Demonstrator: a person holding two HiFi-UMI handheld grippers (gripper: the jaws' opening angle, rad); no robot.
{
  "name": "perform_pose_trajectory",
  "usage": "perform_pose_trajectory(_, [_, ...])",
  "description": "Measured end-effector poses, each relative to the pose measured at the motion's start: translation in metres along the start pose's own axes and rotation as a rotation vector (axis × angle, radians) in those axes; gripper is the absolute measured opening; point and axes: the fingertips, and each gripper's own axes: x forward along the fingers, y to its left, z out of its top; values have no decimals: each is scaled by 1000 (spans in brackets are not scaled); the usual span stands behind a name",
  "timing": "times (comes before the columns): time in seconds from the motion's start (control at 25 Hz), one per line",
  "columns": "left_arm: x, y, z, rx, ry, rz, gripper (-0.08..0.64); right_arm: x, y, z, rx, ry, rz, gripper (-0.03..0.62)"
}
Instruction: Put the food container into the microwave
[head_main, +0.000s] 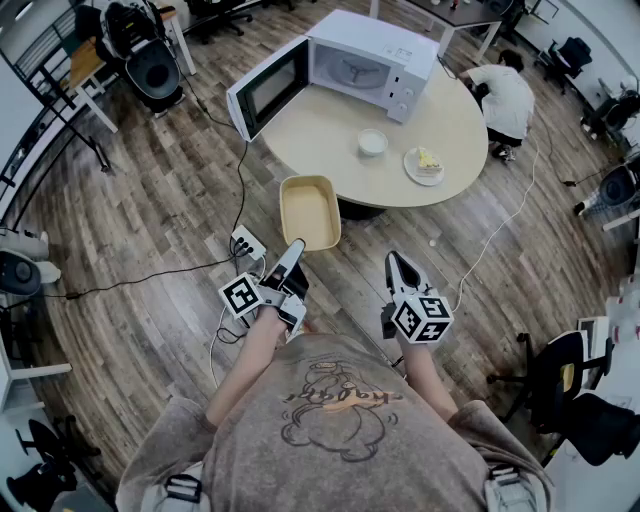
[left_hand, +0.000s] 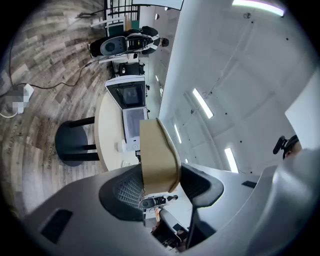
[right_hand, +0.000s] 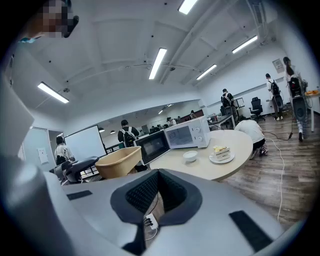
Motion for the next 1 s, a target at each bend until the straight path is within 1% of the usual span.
perform_pose_trajectory(0.4, [-7,0,1,-13,2,5,242,1,11,-2,1,-2,14,0])
perform_pose_trajectory(0.6, [-11,1,7,-11,4,8,242,4,16,-3,18,-6,6,0])
perform_pose_trajectory(1.0, [-13,1,26,-18,42,-3,242,17,30,1,3,0,-26,0])
